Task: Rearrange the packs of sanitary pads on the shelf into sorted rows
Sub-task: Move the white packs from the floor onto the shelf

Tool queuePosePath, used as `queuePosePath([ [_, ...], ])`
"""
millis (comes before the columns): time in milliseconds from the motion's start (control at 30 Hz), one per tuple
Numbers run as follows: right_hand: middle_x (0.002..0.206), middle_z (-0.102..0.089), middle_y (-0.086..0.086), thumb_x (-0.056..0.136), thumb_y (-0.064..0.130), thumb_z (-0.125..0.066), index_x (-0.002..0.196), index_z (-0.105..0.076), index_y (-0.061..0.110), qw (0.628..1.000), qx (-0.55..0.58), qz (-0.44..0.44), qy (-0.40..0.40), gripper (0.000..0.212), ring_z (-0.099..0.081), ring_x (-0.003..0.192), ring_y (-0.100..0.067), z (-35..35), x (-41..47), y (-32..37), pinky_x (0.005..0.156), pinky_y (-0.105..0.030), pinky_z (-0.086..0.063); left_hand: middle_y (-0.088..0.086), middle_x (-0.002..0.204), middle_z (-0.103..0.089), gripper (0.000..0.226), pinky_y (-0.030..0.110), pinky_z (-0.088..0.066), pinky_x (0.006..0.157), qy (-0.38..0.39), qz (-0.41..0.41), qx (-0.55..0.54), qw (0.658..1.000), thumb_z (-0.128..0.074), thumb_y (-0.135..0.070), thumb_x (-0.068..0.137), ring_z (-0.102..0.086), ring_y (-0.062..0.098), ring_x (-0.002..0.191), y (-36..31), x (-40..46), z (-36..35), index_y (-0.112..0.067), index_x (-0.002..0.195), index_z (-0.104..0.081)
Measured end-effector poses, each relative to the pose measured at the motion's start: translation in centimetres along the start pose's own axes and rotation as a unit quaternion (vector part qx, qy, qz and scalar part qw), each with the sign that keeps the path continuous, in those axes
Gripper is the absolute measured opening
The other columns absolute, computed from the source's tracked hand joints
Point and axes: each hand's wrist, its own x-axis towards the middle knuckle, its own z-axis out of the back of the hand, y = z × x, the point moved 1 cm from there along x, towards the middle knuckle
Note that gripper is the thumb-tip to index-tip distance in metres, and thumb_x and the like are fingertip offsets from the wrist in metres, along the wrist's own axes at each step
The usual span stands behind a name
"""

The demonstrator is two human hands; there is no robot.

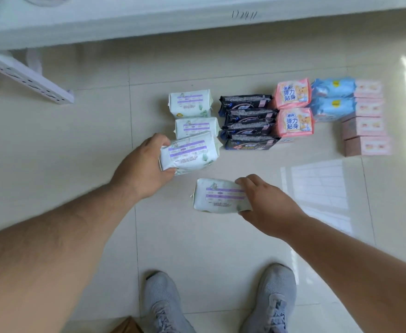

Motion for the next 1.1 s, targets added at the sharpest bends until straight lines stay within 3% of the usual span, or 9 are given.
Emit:
queuePosePath([
  [200,0.123,-0.046,0.005,0.082,0.03,-0.07,0.135,-0.044,0.024,0.999,0.026,-0.005,-0.025,0.059,-0.059,0.101,-0.022,14.7,-9.7,5.2,0.085,-0.038,-0.051,-0.014,0.113,-0.059,0.048,0.036,-0.05,0.081,-0.054,0.0,-0.049,0.997,-0.075,-0.032,0.074,-0.053,0.019,0.104,-7.0,-7.9,14.0,-0.033,0.117,-0.052],
  [400,0.139,-0.037,0.008,0.083,0.032,-0.072,0.146,-0.037,0.027,0.998,-0.009,0.007,-0.059,0.073,-0.052,0.119,-0.02,31.4,-21.8,13.0,0.086,-0.028,-0.044,-0.017,0.115,-0.052,0.044,0.031,-0.05,0.092,-0.08,-0.003,-0.159,0.984,-0.075,-0.02,0.079,-0.055,0.003,0.099,-15.9,-18.0,30.6,-0.034,0.116,-0.055],
  [500,0.138,-0.041,0.009,0.082,0.037,-0.072,0.146,-0.038,0.029,0.997,-0.037,0.021,-0.07,0.074,-0.052,0.12,-0.019,39.7,-28.6,17.5,0.092,-0.03,-0.045,-0.02,0.111,-0.05,0.043,0.027,-0.053,0.089,-0.107,-0.028,-0.197,0.974,-0.075,-0.016,0.081,-0.053,-0.006,0.101,-19.6,-23.1,39.3,-0.033,0.116,-0.057],
  [667,0.131,-0.049,0.006,0.079,0.04,-0.076,0.143,-0.042,0.026,0.988,-0.096,0.039,-0.112,0.074,-0.053,0.118,-0.019,51.7,-39.5,24.9,0.093,-0.028,-0.044,-0.025,0.109,-0.048,0.041,0.003,-0.042,0.071,-0.164,-0.06,-0.209,0.962,-0.075,-0.02,0.083,-0.055,-0.012,0.095,-25.1,-31.9,52.9,-0.041,0.113,-0.056],
  [800,0.143,-0.046,0.004,0.082,0.042,-0.075,0.149,-0.037,0.025,0.975,-0.135,0.05,-0.166,0.079,-0.049,0.125,-0.02,58.8,-46.5,30.4,0.102,-0.033,-0.044,-0.014,0.106,-0.059,0.042,0.02,-0.048,0.074,-0.22,-0.087,-0.217,0.947,-0.076,-0.028,0.081,-0.06,0.003,0.088,-27.7,-37.3,62.3,-0.044,0.114,-0.056],
  [900,0.134,-0.051,0.01,0.079,0.04,-0.077,0.14,-0.045,0.032,0.964,-0.123,0.069,-0.224,0.07,-0.056,0.112,-0.014,63.0,-50.7,34.1,0.093,-0.032,-0.051,-0.013,0.118,-0.061,0.047,0.032,-0.052,0.089,-0.242,-0.111,-0.221,0.938,-0.076,-0.038,0.081,-0.059,0.008,0.106,-29.1,-40.8,68.7,-0.049,0.119,-0.05],
  [967,0.132,-0.053,0.012,0.077,0.042,-0.077,0.139,-0.044,0.034,0.954,-0.134,0.076,-0.256,0.071,-0.058,0.109,-0.013,65.2,-53.1,36.3,0.091,-0.031,-0.052,-0.012,0.116,-0.064,0.045,0.038,-0.055,0.087,-0.264,-0.133,-0.228,0.928,-0.076,-0.044,0.078,-0.063,0.008,0.102,-29.8,-43.0,72.4,-0.053,0.113,-0.048],
  [1033,0.132,-0.054,0.015,0.076,0.046,-0.077,0.138,-0.043,0.037,0.947,-0.133,0.087,-0.279,0.072,-0.06,0.108,-0.012,67.2,-55.2,38.2,0.089,-0.031,-0.052,-0.015,0.113,-0.065,0.047,0.041,-0.054,0.089,-0.3,-0.156,-0.231,0.912,-0.077,-0.048,0.074,-0.063,0.009,0.104,-30.4,-45.0,75.6,-0.053,0.112,-0.048],
  [1100,0.129,-0.054,0.019,0.074,0.052,-0.077,0.136,-0.044,0.039,0.936,-0.147,0.099,-0.305,0.071,-0.055,0.112,-0.01,68.9,-57.0,40.0,0.091,-0.029,-0.045,-0.017,0.115,-0.064,0.047,0.037,-0.052,0.092,-0.335,-0.181,-0.242,0.892,-0.079,-0.038,0.077,-0.061,0.009,0.109,-30.8,-46.6,78.4,-0.046,0.114,-0.05],
])
